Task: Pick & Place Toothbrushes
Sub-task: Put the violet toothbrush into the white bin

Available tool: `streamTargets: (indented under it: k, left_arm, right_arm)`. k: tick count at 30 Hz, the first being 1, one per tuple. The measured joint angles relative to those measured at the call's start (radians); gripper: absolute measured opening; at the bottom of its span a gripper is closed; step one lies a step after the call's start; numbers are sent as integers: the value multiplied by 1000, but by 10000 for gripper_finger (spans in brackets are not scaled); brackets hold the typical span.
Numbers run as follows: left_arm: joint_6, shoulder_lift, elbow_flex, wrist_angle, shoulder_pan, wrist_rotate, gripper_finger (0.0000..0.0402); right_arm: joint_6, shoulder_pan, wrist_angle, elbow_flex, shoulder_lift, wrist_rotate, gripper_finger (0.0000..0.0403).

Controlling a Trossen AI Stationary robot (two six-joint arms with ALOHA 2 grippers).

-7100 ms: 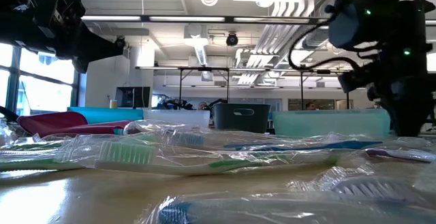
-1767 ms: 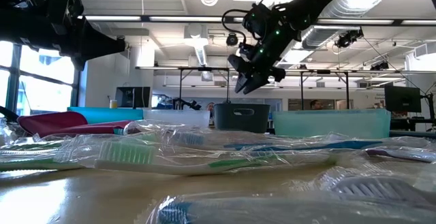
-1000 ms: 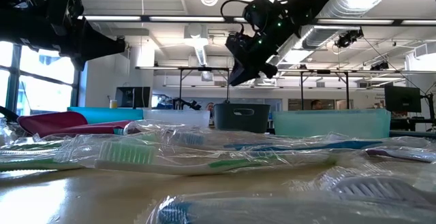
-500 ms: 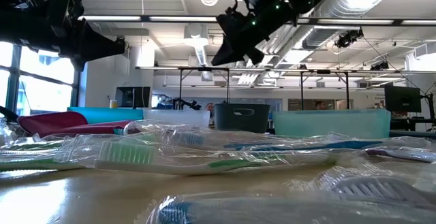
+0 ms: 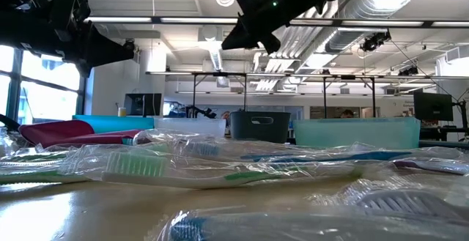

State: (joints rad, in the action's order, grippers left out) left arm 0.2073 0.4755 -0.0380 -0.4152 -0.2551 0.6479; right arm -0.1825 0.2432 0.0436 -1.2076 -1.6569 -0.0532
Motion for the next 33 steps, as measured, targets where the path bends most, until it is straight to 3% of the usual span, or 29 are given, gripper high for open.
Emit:
streamTargets:
  k: [5, 10, 23, 33]
  left_arm:
    - [0, 0, 0, 0, 0, 0, 0]
    - [0, 0, 0, 9, 0, 0, 0]
    - [11, 0, 0, 31, 0, -1, 0]
    - [37, 0, 0, 44, 0, -1, 0]
  right_arm:
    - [-6, -4, 3, 3, 0, -8, 4]
    - [-11, -29, 19, 15, 0, -87, 3]
    - [-4, -114, 45, 16, 0, -67, 3]
    - [-50, -126, 353, 208, 48, 58, 4]
